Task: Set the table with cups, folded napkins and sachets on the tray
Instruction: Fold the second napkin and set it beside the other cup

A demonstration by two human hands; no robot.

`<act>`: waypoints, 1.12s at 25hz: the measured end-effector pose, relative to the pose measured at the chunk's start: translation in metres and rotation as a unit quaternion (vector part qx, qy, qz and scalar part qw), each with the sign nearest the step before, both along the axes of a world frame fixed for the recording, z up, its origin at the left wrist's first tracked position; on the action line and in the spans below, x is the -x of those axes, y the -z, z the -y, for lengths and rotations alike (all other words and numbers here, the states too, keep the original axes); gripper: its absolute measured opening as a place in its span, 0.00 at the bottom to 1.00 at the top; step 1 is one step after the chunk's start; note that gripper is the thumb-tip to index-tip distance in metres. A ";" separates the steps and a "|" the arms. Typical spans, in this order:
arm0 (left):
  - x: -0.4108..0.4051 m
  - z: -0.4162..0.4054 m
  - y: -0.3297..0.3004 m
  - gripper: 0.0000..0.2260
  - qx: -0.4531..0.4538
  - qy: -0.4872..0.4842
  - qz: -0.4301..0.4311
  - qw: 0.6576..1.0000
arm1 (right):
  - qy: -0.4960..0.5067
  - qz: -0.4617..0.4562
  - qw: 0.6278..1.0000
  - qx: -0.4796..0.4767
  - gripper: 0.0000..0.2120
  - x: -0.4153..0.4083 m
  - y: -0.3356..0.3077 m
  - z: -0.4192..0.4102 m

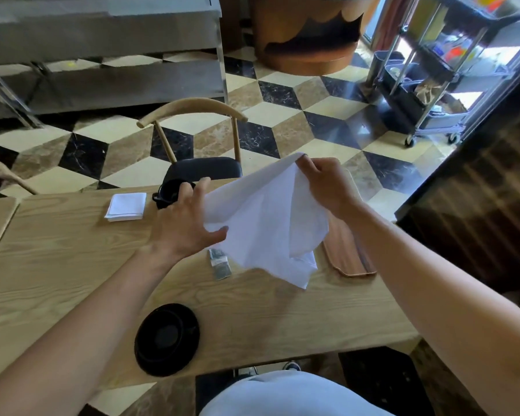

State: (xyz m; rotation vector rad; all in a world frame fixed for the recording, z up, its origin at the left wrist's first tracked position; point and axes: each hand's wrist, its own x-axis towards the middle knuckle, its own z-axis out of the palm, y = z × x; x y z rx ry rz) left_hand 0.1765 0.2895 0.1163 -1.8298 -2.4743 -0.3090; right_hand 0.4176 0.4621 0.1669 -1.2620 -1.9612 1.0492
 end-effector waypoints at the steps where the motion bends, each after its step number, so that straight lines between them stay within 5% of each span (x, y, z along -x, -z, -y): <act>1: 0.001 -0.002 -0.002 0.38 -0.038 -0.009 0.006 0.999 | 0.001 -0.003 1.000 0.010 0.25 -0.002 -0.007 -0.003; 4: 0.010 -0.007 -0.008 0.19 -0.109 0.027 -0.002 0.994 | 0.026 -0.008 0.998 0.064 0.28 -0.011 -0.025 -0.010; 6: 0.017 -0.013 -0.010 0.16 -0.160 0.109 0.023 0.981 | 0.051 0.006 0.995 0.088 0.31 -0.018 -0.031 -0.015; 10: 0.015 -0.036 -0.011 0.08 -0.187 0.074 0.207 0.958 | 0.031 -0.035 0.993 0.109 0.27 -0.017 -0.040 -0.015; 15: -0.017 -0.055 -0.019 0.08 -0.124 -0.152 0.337 0.921 | -0.017 -0.128 0.981 0.147 0.16 0.012 -0.047 -0.003; 18: -0.054 -0.057 -0.026 0.33 -0.132 -0.047 0.329 0.934 | -0.055 -0.088 0.986 0.131 0.18 0.030 -0.044 0.008; 20: -0.080 -0.059 -0.032 0.37 -0.193 0.029 0.312 0.930 | -0.106 -0.050 0.986 0.117 0.18 0.040 -0.039 0.015; 25: -0.084 -0.067 -0.028 0.12 -0.281 -0.056 0.347 0.893 | -0.125 0.037 0.990 0.058 0.21 0.036 -0.036 0.021; 28: -0.072 -0.062 -0.016 0.05 -0.271 -0.046 0.301 0.913 | -0.107 0.064 0.992 0.037 0.20 0.018 -0.038 0.017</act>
